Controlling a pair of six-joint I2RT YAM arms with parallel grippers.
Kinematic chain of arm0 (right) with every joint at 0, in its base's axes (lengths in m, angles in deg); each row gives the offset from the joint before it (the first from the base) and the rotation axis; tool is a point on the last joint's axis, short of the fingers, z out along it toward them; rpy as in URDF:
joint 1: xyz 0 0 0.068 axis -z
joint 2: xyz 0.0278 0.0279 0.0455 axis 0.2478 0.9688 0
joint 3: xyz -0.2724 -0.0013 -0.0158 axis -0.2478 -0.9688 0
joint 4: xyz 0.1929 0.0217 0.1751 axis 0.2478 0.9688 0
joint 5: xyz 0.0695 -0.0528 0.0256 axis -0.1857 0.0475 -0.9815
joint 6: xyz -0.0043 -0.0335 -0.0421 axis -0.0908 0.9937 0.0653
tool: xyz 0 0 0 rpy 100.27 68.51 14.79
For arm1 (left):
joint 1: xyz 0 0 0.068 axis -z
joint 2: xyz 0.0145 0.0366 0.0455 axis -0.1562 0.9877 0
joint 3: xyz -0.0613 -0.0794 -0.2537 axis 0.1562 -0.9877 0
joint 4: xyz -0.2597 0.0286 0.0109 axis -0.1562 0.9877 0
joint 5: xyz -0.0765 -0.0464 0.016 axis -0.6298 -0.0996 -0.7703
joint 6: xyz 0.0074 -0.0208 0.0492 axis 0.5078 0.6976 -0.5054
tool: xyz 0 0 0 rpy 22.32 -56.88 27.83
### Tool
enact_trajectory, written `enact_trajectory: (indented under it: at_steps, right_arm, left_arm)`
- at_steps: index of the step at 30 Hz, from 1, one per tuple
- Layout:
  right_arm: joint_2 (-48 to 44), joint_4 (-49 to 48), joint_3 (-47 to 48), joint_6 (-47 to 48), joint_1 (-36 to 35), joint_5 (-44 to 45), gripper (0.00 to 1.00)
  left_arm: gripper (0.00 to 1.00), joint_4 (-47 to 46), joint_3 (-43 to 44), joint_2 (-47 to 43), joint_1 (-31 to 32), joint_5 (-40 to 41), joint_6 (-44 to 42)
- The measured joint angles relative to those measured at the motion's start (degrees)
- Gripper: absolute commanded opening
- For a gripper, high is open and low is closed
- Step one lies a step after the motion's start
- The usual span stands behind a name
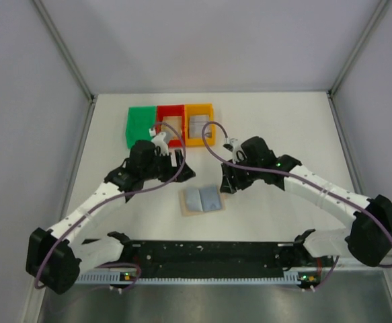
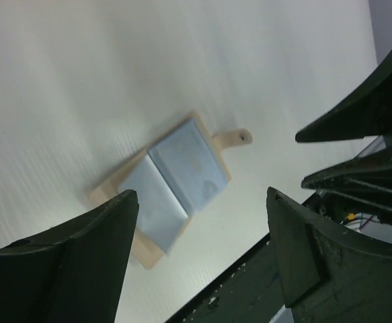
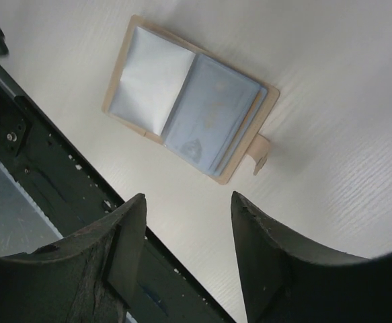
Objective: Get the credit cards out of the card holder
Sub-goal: Remove the credit card from the card holder.
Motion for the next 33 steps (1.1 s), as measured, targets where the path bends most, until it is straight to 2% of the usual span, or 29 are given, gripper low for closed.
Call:
enact_trajectory:
  at_steps: [5, 10, 11, 13, 19, 22, 33]
  right_arm:
    - [3.5, -2.4, 0.0, -2.5, -0.9, 0.2, 0.5]
    - [7.9, -5.4, 0.3, -4.7, -1.4, 0.2, 0.42]
    - [8.7, -6.2, 0.4, -5.2, -1.5, 0.2, 0.41]
    - [10.2, -8.1, 0.4, -6.2, -1.5, 0.3, 0.4]
    - [14.0, -13.1, 0.4, -8.1, -1.5, 0.5, 0.34]
    - [16.1, -14.7, 0.4, -8.6, -1.5, 1.1, 0.34]
    - [22.4, -17.8, 0.5, -8.8, -1.5, 1.6, 0.31]
  left_arm:
    - [0.72, -1.3, -9.2, -3.2, 6.4, 1.6, 6.3]
    - [0.52, -5.7, -14.5, -0.4, 11.8, 2.4, 10.1]
    - [0.42, -6.7, -15.0, 0.8, 12.3, 2.6, 10.3]
    - [0.34, -8.5, -15.2, 4.0, 12.6, 2.9, 10.5]
    - [0.17, -13.0, -15.2, 12.1, 12.7, 4.3, 9.3]
    - [0.12, -13.9, -15.3, 15.0, 12.7, 4.6, 8.9]
    - [0.1, -23.4, -20.2, 16.7, 12.6, 3.5, 10.3]
